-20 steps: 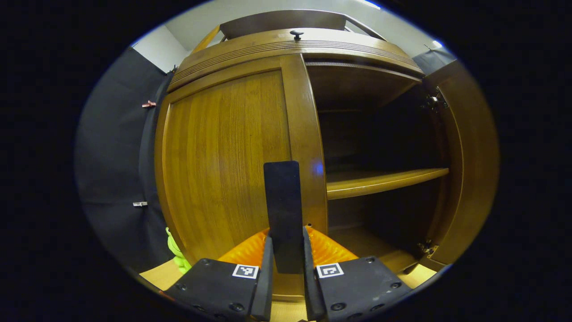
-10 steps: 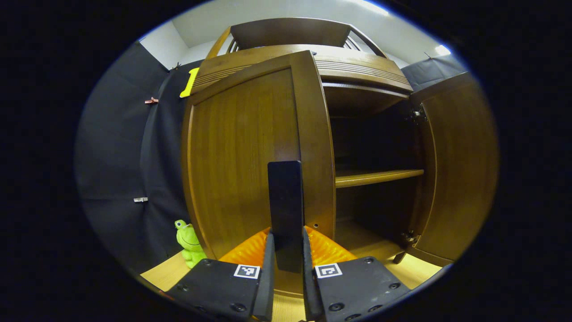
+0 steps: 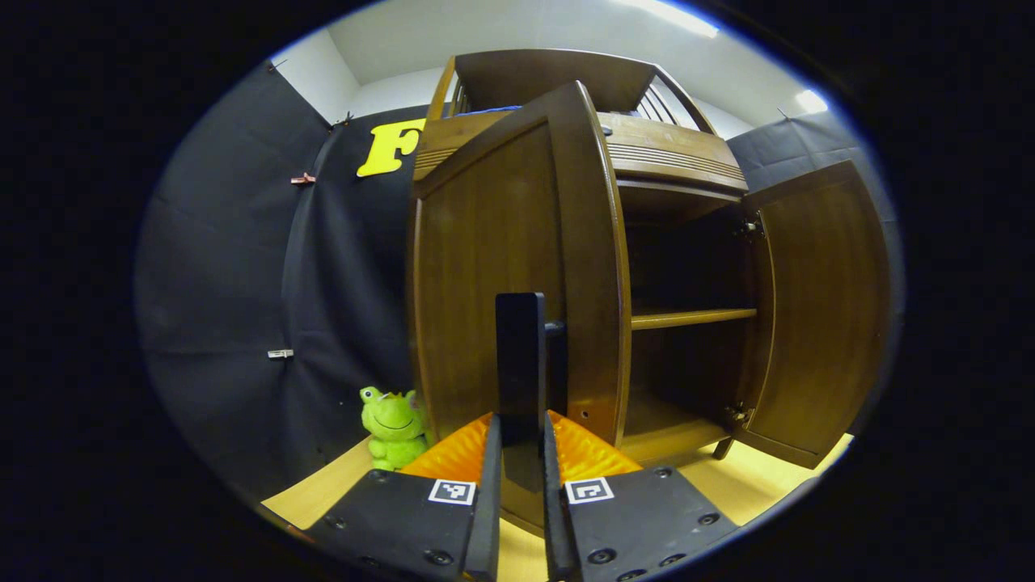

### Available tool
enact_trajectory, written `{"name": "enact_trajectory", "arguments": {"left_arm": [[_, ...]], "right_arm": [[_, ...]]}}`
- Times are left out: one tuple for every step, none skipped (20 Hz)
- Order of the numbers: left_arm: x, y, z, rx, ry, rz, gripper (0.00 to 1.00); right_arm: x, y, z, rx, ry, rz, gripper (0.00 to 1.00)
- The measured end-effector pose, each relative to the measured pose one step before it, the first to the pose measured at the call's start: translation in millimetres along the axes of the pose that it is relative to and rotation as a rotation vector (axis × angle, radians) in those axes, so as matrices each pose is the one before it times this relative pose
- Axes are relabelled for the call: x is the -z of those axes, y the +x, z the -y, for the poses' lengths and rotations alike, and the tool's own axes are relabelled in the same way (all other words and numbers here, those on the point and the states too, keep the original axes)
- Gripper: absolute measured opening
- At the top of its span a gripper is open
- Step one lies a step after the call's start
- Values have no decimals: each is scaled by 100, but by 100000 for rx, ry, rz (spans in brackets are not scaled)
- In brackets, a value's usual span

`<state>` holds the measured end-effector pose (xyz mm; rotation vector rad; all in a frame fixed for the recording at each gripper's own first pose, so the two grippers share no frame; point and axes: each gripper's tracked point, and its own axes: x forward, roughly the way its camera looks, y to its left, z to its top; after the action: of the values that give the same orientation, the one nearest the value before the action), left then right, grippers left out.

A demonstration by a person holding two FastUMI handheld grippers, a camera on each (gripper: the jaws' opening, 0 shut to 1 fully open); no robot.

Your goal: Open the right door of the double-door shoe cabinet with the right hand, and open the left door with the left hand.

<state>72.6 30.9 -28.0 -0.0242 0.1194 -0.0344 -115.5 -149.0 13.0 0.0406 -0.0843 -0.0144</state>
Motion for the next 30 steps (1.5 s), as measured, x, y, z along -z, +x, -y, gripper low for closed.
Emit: {"name": "enact_trajectory", "arguments": {"left_arm": [[106, -492, -770, -569, -323, -92, 24], [-45, -445, -797, -807, -377, 69, 23], [113, -379, -651, -890, 168, -28, 24], [66, -363, -680, -856, 473, 69, 23], [31, -341, -896, -1087, 344, 56, 20], [88, -372, -887, -1081, 271, -120, 22], [213, -381, -846, -1351, 66, -380, 22], [193, -275, -1182, -2119, -520, -547, 21], [216, -229, -1143, -1664, -581, -544, 17], [273, -159, -982, -962, -963, -516, 16], [109, -217, -1110, -1391, -1025, -375, 15], [-81, -198, -1118, -2090, -445, 338, 15], [-82, -459, -1294, -2286, 218, 682, 5], [-143, 247, -901, -506, -453, 447, 2], [39, -271, -715, 499, -1435, -53, 8], [-51, -252, -669, -55, -944, -414, 8], [-15, -283, -750, -866, -94, -63, 8], [44, -256, -619, -1175, 351, 67, 9], [-68, -333, -457, -997, 429, 350, 9], [-34, -233, -380, -1156, 511, -75, 9], [404, -153, -178, -626, 568, -600, 10], [149, -242, -254, -571, 129, -555, 10], [117, -294, -259, -478, -159, -559, 10], [-1, -297, -212, -415, -383, -286, 10], [31, -412, -106, 212, -317, -153, 10], [-56, -418, 11, 293, -63, -96, 10], [4, -463, 156, 366, 224, -304, 12], [23, -483, 303, 881, 352, -666, 17], [149, -530, 660, 1953, 143, -1199, 18], [-235, -585, 717, 1894, 267, -474, 27]], "right_arm": [[649, 285, -829, -1532, -850, -1368, 98], [589, 218, -754, -1389, -634, -1237, 98], [418, 202, -813, -1347, -656, -936, 98], [444, 193, -693, -1218, -590, -971, 98], [605, 256, -770, -1360, -551, -1247, 98], [428, 202, -665, -1196, -485, -956, 98], [328, 166, -438, -735, -675, -709, 98], [260, 132, -418, -761, -602, -538, 98], [306, 196, -477, -535, -403, -694, 98], [220, 181, -427, -695, -142, -609, 98], [363, 259, -422, -733, 70, -548, 98], [212, 132, -431, -778, -1, -554, 98], [255, 155, -407, -697, -127, -442, 98], [175, 107, -422, -591, -365, -427, 96], [206, 89, -411, -458, -457, -545, 96], [177, 271, -241, -516, -441, -535, 96], [264, 199, -290, -538, -377, -439, 98], [143, 107, -278, -519, -234, -411, 98], [355, 2, -266, -448, -155, -356, 96], [149, 109, -312, -467, -3, -470, 96], [249, 99, -353, -593, 1, -468, 98], [121, 153, -312, -702, -82, -414, 98], [80, 107, -350, -722, -192, -338, 98], [132, 65, 96, -281, -188, -132, 98], [24, 83, 34, 460, -114, 166, 98], [-138, 72, -19, 694, -29, 592, 98], [-147, -87, -40, 701, -13, 820, 100], [-253, 46, -33, 466, 162, 1045, 95], [-342, 66, -95, -4, 336, 1142, 98], [-125, 133, -13, 94, 327, 628, 98]]}}
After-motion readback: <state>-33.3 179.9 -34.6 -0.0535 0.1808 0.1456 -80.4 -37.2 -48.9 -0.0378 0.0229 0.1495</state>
